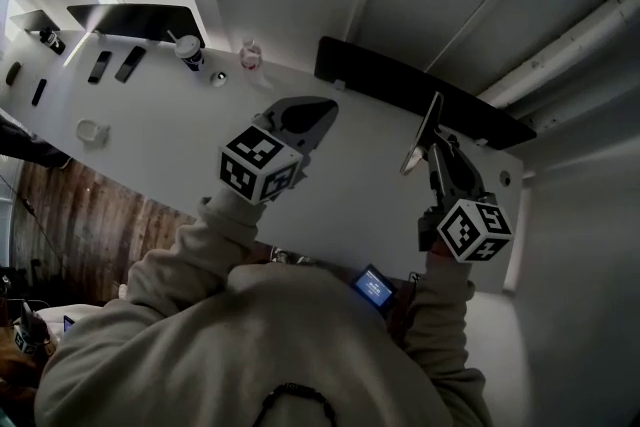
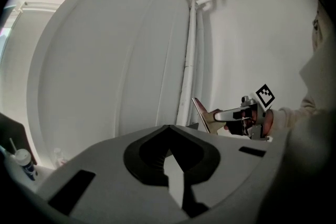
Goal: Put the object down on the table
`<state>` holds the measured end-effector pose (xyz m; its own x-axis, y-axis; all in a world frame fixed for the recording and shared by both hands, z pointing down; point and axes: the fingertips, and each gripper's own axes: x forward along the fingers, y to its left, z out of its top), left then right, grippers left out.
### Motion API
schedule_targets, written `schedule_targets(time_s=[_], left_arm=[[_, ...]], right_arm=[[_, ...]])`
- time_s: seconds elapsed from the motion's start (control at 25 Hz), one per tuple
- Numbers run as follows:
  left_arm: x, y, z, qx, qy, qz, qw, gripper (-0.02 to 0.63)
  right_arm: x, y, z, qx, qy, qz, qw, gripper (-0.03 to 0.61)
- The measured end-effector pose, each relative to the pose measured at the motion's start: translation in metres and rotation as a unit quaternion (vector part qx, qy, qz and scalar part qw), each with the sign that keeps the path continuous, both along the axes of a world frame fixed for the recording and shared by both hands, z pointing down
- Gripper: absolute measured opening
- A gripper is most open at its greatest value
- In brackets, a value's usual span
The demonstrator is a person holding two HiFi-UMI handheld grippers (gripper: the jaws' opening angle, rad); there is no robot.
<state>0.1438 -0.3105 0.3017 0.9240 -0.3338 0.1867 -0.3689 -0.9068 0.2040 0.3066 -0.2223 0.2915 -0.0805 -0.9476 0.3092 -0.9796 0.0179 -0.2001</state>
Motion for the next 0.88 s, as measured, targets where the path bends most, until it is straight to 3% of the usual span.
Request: schedule_targets(time_s=[0.88], left_arm=[[0.030, 0.013, 0.037, -0.032, -0.009, 0.022, 0.9992, -0.005]], right_arm=[[0.012, 0.010, 0.032, -0.041, -0.004, 0.004, 0.999, 0.091]])
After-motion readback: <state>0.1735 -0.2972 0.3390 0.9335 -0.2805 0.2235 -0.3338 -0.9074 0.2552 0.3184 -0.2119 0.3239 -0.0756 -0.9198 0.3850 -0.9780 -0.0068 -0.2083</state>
